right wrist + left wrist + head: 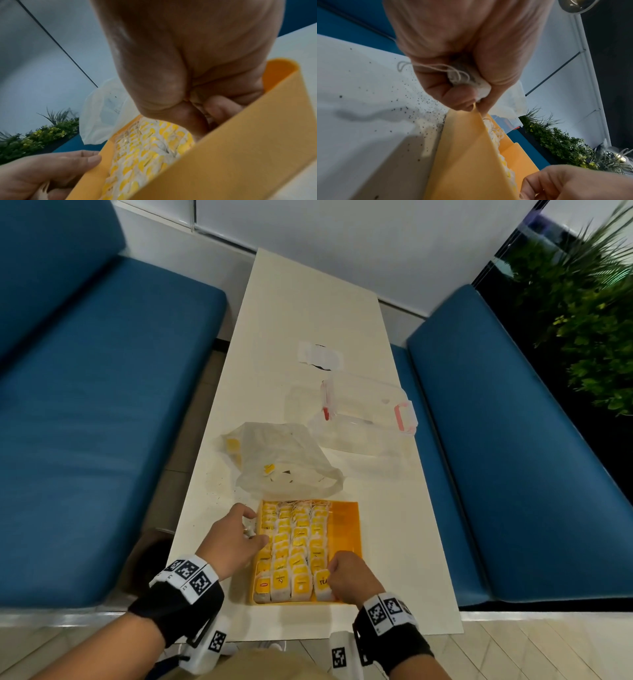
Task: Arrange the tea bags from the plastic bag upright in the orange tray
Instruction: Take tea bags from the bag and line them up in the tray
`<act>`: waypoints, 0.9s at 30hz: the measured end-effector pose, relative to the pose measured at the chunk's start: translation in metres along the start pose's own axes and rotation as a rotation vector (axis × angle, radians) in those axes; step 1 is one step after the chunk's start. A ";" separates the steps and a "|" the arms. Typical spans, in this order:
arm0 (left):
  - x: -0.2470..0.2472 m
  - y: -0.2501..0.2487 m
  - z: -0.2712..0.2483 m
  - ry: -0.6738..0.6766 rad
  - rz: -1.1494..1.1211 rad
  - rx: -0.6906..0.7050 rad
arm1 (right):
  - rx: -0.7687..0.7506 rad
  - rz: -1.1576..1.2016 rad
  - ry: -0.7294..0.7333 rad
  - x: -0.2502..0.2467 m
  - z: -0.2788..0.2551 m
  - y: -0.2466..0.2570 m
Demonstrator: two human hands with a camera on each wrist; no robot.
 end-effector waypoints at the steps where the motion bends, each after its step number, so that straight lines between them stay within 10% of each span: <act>1: 0.001 0.001 0.000 0.003 -0.020 -0.011 | 0.014 -0.010 0.013 0.002 -0.001 0.002; 27: 0.006 -0.002 -0.003 0.049 -0.241 -0.097 | 0.079 0.041 0.066 0.010 0.006 0.017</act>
Point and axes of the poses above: each hand's wrist, its own z-axis towards the middle knuckle, its own x-axis out of the palm, y = z × x, the point moved 1 cm from there along z, towards the middle knuckle, and after that the axes turned 15 degrees about x, right-handed, at the moved point
